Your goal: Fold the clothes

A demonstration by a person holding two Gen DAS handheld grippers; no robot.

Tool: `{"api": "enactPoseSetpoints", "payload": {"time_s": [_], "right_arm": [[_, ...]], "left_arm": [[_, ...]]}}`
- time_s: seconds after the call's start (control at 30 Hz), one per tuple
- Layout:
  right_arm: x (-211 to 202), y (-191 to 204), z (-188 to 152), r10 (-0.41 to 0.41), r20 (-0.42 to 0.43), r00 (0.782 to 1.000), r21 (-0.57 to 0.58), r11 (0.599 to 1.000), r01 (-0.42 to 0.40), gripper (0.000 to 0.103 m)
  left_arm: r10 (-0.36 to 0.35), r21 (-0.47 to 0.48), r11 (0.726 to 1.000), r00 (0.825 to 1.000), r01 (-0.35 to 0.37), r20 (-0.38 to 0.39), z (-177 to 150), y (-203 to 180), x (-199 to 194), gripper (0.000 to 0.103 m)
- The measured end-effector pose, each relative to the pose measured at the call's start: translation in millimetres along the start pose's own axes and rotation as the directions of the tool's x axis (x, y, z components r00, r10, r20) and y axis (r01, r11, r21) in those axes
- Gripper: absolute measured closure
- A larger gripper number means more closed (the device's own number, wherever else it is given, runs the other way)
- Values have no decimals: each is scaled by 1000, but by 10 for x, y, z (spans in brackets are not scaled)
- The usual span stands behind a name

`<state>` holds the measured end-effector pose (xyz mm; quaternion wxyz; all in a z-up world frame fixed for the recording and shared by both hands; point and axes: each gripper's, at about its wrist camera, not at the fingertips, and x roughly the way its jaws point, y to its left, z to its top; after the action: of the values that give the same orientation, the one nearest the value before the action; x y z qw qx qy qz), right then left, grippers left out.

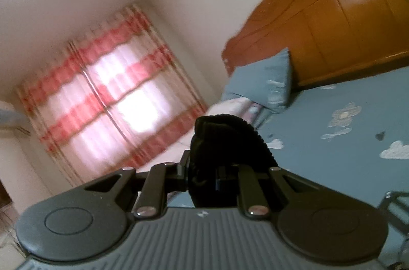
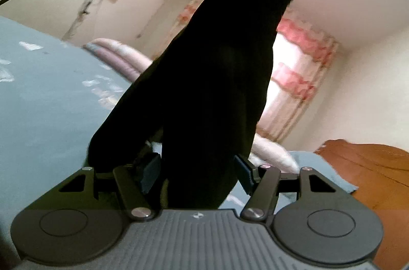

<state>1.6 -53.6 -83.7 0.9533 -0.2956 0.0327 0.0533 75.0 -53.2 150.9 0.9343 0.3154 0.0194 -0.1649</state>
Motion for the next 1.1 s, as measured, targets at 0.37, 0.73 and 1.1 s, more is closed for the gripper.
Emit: {"api": "enactPoseSetpoints", "payload": {"time_s": [0.37,0.73,1.1], "right_arm": [[261,586,-172,-275,16,961,-169,947,274,36],[169,114,-186,-356,206,911,-242,884,400,58],[-53,-786,56,153,-37,988,32,988,-151,91]], "left_arm": [[-111,-94,990,991,104,-72,-38,136,-2,89],[-121,-227,970,985,90,-127,-302,521,18,89],[-140,-193,977,955,90,-262,-651,513,104,89]]}}
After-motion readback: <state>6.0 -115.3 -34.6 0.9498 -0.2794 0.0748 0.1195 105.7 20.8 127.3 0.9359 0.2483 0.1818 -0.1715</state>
